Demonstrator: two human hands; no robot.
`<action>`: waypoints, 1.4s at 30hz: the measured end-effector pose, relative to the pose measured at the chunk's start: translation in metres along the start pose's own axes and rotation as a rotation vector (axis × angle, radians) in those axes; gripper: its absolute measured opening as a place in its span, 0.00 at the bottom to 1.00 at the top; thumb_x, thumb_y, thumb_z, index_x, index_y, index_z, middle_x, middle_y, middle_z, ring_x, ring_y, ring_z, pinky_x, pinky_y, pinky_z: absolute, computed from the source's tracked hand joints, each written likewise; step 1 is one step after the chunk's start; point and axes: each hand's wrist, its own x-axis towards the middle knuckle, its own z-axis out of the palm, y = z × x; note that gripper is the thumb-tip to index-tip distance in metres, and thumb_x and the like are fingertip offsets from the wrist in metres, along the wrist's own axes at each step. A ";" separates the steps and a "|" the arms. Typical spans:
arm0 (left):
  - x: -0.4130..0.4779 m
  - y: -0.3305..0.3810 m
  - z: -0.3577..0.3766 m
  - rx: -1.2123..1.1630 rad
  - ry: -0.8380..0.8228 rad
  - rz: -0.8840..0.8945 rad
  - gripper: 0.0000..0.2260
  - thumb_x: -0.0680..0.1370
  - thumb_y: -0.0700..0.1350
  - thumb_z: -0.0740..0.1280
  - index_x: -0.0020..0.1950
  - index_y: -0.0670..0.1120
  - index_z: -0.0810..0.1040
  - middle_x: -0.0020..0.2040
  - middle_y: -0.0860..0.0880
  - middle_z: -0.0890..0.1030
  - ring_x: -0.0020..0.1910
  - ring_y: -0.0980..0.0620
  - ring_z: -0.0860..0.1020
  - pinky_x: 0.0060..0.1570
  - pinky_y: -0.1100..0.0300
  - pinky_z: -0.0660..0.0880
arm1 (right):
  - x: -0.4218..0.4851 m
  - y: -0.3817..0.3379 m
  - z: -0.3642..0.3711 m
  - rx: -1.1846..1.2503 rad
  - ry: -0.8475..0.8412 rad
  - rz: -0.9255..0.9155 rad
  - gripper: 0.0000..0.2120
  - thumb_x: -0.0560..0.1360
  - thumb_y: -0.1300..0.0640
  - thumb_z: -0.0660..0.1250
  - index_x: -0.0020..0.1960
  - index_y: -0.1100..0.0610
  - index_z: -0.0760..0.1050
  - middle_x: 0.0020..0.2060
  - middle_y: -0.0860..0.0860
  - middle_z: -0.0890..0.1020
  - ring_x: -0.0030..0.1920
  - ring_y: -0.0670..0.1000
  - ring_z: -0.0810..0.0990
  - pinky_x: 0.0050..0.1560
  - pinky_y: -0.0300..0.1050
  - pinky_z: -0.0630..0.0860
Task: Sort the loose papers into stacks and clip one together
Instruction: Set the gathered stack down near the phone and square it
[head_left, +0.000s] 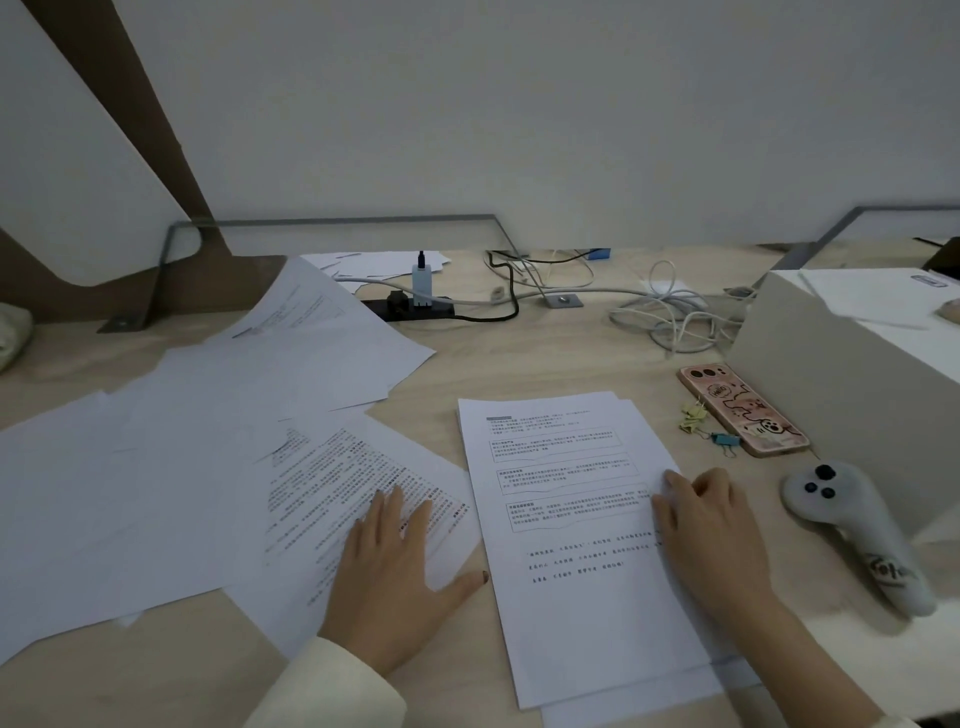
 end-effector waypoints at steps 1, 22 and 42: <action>-0.001 -0.003 -0.002 0.016 -0.034 0.005 0.57 0.50 0.78 0.32 0.76 0.53 0.42 0.77 0.49 0.39 0.76 0.50 0.38 0.73 0.54 0.40 | 0.000 0.001 0.003 -0.028 0.045 -0.023 0.11 0.75 0.58 0.63 0.54 0.63 0.76 0.44 0.60 0.75 0.43 0.60 0.73 0.40 0.49 0.70; 0.001 -0.019 -0.033 -0.058 0.261 -0.019 0.23 0.79 0.44 0.55 0.73 0.47 0.52 0.64 0.47 0.72 0.57 0.47 0.76 0.51 0.58 0.72 | 0.000 -0.075 -0.025 0.435 -0.245 -0.076 0.23 0.78 0.51 0.59 0.71 0.54 0.62 0.72 0.54 0.63 0.71 0.54 0.59 0.68 0.48 0.61; -0.011 0.045 0.025 -0.758 -0.267 0.152 0.37 0.73 0.63 0.60 0.76 0.54 0.47 0.76 0.61 0.48 0.75 0.62 0.46 0.75 0.54 0.48 | 0.022 0.018 -0.040 0.842 -0.369 0.398 0.20 0.78 0.60 0.59 0.69 0.58 0.66 0.68 0.57 0.71 0.67 0.57 0.68 0.67 0.52 0.66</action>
